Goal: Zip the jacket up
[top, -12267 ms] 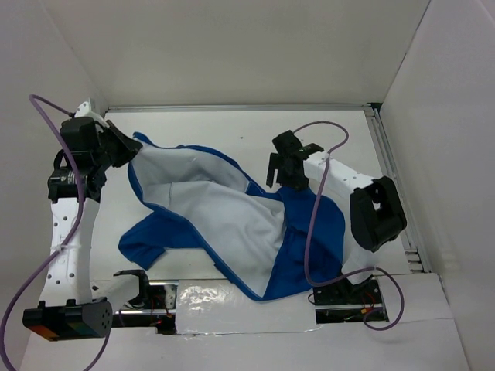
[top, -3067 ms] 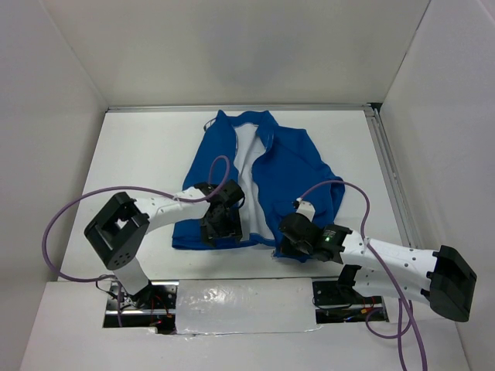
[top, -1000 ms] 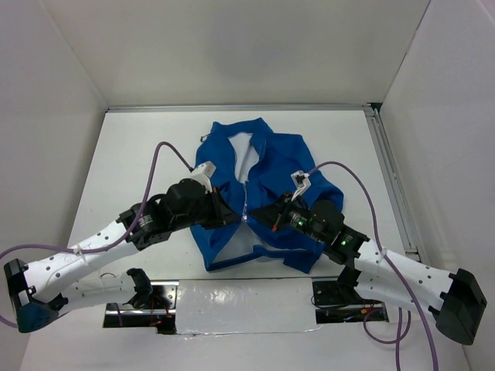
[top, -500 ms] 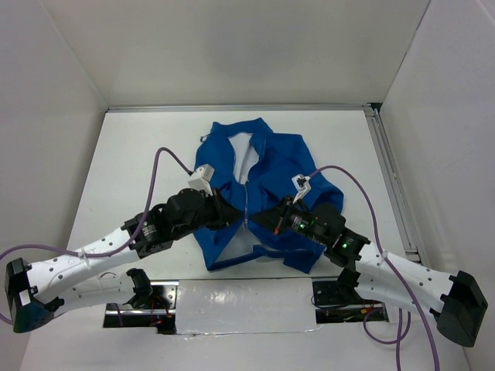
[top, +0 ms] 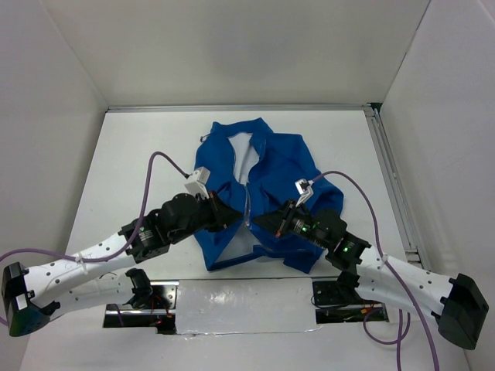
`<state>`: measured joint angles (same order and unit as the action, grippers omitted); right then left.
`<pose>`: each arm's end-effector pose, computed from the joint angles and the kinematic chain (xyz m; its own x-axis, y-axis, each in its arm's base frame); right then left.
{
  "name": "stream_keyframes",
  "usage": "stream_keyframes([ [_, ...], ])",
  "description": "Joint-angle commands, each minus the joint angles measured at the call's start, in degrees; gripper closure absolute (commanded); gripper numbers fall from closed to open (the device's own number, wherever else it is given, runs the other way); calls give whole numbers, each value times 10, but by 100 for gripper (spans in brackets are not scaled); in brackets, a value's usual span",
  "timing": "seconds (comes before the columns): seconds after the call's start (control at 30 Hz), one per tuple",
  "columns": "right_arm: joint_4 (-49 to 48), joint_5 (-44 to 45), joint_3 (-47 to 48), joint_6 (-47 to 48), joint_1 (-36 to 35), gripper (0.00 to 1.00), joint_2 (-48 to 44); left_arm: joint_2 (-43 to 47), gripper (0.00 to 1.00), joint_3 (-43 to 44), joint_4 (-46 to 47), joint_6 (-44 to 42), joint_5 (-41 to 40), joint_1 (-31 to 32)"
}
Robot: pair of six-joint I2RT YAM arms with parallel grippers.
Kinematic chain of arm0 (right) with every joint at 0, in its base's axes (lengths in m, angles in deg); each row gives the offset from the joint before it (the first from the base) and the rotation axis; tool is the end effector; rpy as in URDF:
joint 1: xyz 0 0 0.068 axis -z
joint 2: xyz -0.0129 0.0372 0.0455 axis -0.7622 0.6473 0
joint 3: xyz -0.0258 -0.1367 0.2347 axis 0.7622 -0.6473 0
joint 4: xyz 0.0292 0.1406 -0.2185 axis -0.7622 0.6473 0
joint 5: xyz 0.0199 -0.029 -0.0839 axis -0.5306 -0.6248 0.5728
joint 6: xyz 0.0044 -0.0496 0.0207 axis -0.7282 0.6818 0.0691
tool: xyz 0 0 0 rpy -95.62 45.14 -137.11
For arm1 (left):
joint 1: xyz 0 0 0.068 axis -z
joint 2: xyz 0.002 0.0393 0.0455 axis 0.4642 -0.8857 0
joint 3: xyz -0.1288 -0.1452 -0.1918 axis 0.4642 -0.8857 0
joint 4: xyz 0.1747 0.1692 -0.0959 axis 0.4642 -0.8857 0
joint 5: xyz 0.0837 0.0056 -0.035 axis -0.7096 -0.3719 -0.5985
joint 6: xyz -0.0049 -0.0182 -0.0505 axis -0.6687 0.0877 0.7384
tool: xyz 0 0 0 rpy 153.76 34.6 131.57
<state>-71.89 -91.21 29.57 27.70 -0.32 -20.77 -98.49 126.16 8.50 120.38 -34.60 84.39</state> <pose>0.1140 0.1416 0.2425 -0.6774 0.4220 -0.6025 -0.4792 0.3682 0.7968 0.1225 -0.1736 0.3128 -0.6978 -0.4862 -0.5260 0.2130 0.5603 -0.8004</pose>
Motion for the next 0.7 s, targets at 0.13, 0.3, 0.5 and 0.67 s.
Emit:
stream_keyframes([
  [0.13, -96, -6, -18, -15, -2, 100, 9, 22, 100, -19, 77, 23, -9, 6],
  [0.3, -118, -1, -27, -15, -5, 100, -4, 21, 100, -20, 73, 34, -16, 8],
  [0.5, -116, -11, -26, -17, -6, 100, -4, 18, 100, -20, 73, 41, -19, 8],
  [0.67, -131, -25, -30, -14, -6, 100, -9, 12, 100, -22, 77, 44, -19, 9],
])
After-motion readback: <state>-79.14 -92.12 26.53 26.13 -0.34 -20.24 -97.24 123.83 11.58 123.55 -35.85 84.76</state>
